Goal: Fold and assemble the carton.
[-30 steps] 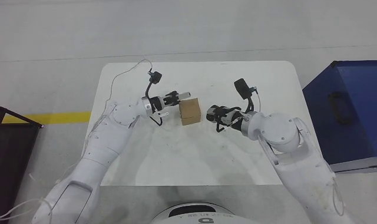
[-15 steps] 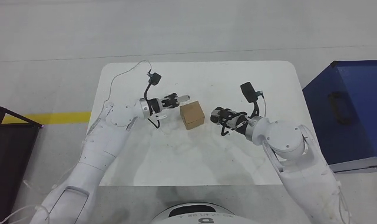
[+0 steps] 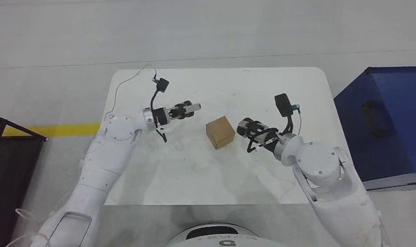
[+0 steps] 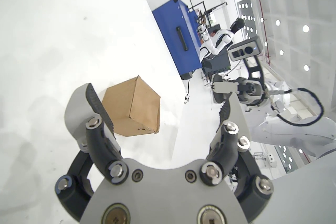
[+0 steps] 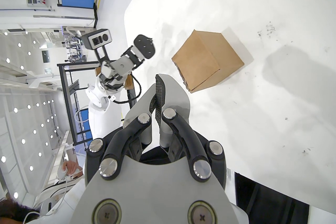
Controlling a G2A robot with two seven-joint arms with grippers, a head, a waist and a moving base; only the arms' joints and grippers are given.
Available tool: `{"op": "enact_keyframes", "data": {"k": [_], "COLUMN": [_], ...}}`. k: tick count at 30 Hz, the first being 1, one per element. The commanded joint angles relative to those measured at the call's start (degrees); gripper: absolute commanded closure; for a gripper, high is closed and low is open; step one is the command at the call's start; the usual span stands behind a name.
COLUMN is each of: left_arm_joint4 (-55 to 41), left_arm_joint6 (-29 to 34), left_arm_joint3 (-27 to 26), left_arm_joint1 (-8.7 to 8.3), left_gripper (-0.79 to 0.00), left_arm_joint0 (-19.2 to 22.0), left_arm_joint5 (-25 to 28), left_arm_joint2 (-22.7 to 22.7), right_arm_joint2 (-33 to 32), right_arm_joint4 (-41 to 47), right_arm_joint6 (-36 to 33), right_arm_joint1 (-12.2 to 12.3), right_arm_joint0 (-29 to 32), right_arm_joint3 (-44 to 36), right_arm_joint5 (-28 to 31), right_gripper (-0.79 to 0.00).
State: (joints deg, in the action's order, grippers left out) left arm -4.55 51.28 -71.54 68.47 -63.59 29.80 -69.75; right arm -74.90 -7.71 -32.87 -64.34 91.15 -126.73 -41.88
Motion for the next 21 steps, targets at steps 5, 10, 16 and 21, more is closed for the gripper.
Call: {"op": "enact_keyframes", "data": {"k": [5, 10, 16, 21], "left_arm_joint4": [-0.23, -2.69, -2.69, -2.69], "left_arm_joint6": [-4.53, -3.8, -3.8, -3.8], "left_arm_joint3": [-7.51, -10.67, -10.67, -10.67], "left_arm_joint1": [-2.01, -2.8, -2.8, -2.8], "left_gripper": [-0.785, -0.785, -0.785, -0.785], "left_arm_joint0": [-7.23, -11.42, -11.42, -11.42], "left_arm_joint5": [4.59, 5.27, 5.27, 5.27], "left_arm_joint2": [-9.32, -12.66, -12.66, -12.66], "right_arm_joint2": [3.69, 9.72, 16.56, 19.15], "right_arm_joint4": [2.77, 5.32, 5.14, 4.79], "right_arm_joint6": [5.33, 12.53, 15.28, 16.4], "right_arm_joint1": [-0.88, -2.58, -4.27, -5.12], "right_arm_joint0": [-0.61, -5.34, -11.67, -14.18], "right_arm_joint3": [4.62, 12.37, 19.36, 22.39], "right_arm_joint5": [2.33, 3.69, 1.7, -1.09], "right_gripper": [0.0, 0.0, 0.0, 0.0]}}
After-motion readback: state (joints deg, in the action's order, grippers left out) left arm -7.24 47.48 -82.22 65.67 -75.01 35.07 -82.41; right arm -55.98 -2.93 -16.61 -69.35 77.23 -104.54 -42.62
